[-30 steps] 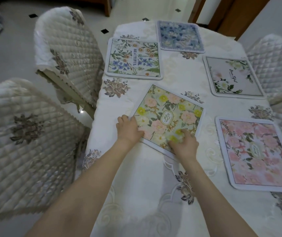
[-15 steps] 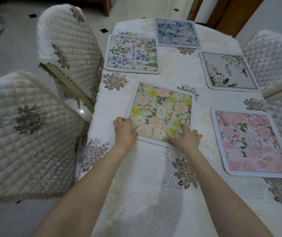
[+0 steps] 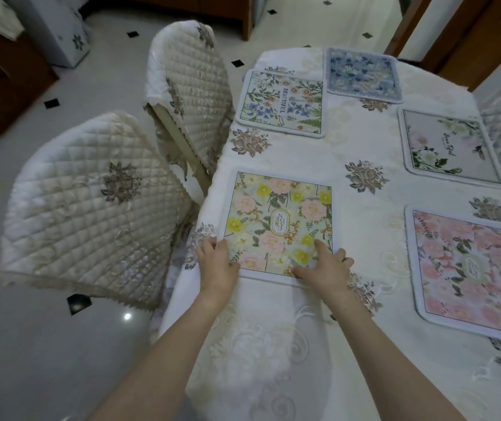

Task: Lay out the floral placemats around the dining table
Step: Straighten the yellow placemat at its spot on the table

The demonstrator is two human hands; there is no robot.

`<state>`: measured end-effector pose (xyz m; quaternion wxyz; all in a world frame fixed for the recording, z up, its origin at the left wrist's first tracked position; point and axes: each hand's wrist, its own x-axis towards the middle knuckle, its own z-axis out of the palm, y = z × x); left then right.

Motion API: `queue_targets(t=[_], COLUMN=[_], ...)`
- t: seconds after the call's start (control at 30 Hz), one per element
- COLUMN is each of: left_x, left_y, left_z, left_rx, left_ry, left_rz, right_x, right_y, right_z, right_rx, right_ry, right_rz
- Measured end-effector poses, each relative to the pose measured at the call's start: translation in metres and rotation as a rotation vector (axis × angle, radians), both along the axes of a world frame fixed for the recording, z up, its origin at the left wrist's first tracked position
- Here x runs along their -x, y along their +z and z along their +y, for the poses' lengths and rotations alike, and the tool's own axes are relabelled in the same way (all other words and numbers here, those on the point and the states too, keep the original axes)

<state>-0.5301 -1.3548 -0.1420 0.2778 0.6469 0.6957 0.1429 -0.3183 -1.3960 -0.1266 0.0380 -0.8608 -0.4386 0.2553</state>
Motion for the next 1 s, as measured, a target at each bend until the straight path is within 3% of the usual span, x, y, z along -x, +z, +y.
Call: queue_targets(t=[0.3,0.5,0.73,0.9,1.0], left_x=[0.042,0.048,0.053,0.058,0.055], left_y=[0.007,0.009,0.006,-0.004,-0.012], left_z=[-0.038,-0.044,-0.04,-0.04,-0.036], left_rx=[0.027,0.061,0.046,-0.043,-0.067], left_ry=[0.077,-0.013,-0.067,-0.269,-0.436], left_rz=[0.045,0.141,0.131,0.245,0.219], right_x=[0.042,0.043,0.048,0.048,0.044], right_y=[-0.003,-0.004,-0.003,-0.008,-0.014], right_z=[-0.022,-0.027,-0.027,-0.033,-0.031], right_rx=[0.007,0.025,0.034,-0.024,-0.109], right_ry=[0.077,0.12,0.106,0.172,0.363], right_rz=[0.019,-0.009,-0.015,-0.059,-0.106])
